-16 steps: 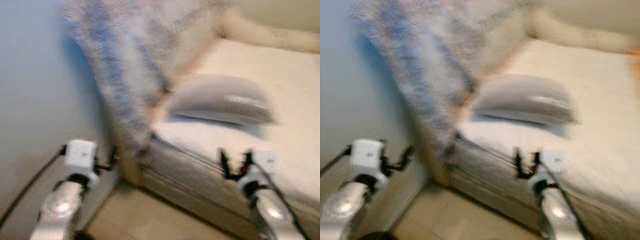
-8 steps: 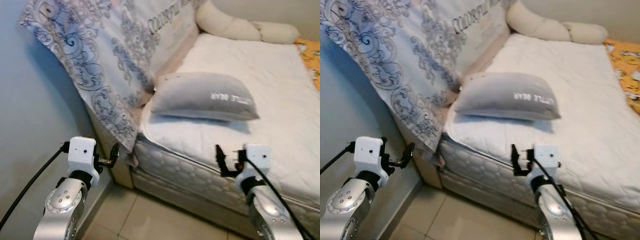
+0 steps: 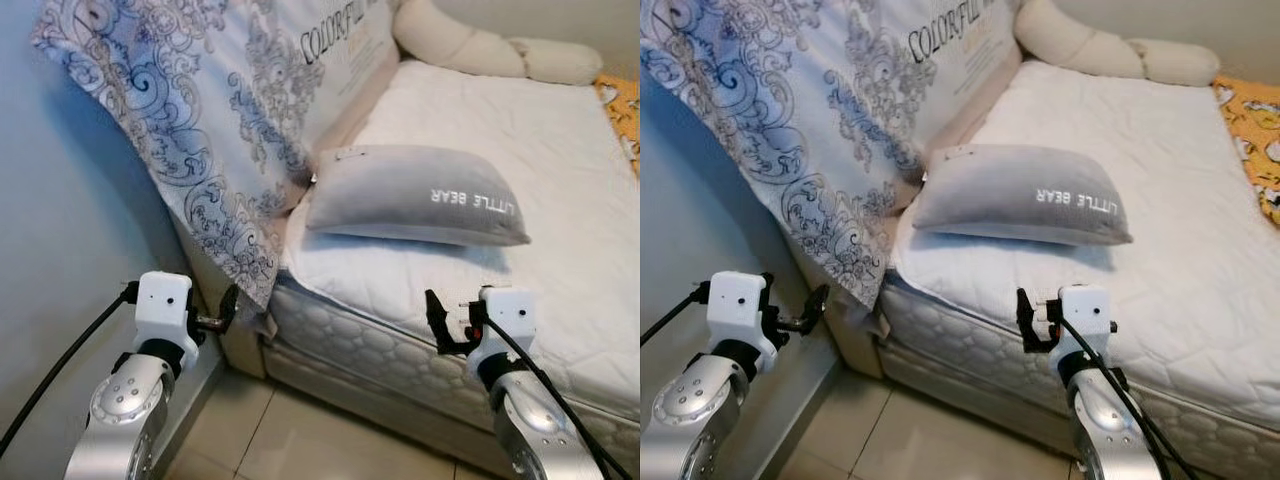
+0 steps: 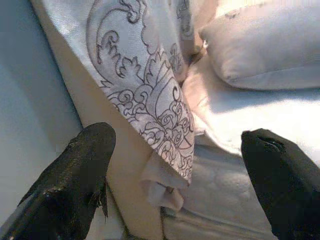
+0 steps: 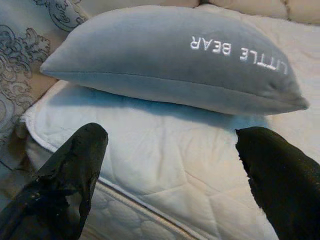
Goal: Clean up the room
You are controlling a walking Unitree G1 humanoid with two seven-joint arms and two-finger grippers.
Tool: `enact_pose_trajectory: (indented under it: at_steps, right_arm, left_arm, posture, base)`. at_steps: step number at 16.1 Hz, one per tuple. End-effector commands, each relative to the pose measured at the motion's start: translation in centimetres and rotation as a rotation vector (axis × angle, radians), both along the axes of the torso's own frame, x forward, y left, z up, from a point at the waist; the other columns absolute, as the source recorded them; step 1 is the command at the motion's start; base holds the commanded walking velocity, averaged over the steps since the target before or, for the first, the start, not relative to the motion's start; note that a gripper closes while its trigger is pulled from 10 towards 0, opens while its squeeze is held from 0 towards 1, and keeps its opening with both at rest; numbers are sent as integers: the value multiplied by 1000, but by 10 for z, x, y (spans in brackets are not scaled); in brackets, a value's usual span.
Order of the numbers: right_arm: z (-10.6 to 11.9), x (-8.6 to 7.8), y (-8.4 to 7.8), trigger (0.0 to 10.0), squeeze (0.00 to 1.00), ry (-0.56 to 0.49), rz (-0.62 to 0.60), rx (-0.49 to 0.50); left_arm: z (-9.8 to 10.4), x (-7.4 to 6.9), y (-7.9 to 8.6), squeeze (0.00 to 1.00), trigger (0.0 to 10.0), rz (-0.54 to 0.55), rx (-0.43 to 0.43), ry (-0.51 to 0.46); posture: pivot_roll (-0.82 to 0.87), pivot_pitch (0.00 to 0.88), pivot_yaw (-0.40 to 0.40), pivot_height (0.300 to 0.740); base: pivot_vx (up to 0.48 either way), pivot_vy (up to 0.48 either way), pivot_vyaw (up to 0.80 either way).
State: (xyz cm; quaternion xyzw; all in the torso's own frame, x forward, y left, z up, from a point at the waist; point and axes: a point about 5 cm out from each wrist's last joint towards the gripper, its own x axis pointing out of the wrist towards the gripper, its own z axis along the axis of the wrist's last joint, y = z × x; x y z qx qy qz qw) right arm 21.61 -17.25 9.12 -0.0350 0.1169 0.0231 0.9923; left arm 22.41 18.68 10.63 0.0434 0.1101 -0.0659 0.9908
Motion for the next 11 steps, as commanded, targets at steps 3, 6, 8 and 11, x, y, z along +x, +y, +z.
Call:
enact_pose_trajectory:
  at_steps: [3,6,8,11]
  right_arm:
    - [1,3,2,10000,0,-9,20,-9]
    - [2,5,3,10000,0,-16,26,-14]
    - [2,5,3,10000,0,-17,27,-14]
    - [3,7,3,10000,0,-27,20,4]
  left_arm:
    - [-1,-1,3,898,10000,3,6,1]
    - [-1,-1,2,898,10000,-10,13,-1]
    - [-1,-1,2,898,10000,-11,14,-2]
    - [1,-1,-1,894,10000,-44,19,-11]
  posture:
    - [4,0,3,740]
    - [6,0,4,740]
    - [6,0,4,740]
    - [8,0,7,740]
  base:
    - [292,0,0]
    - [294,0,0]
    - [294,0,0]
    - [292,0,0]
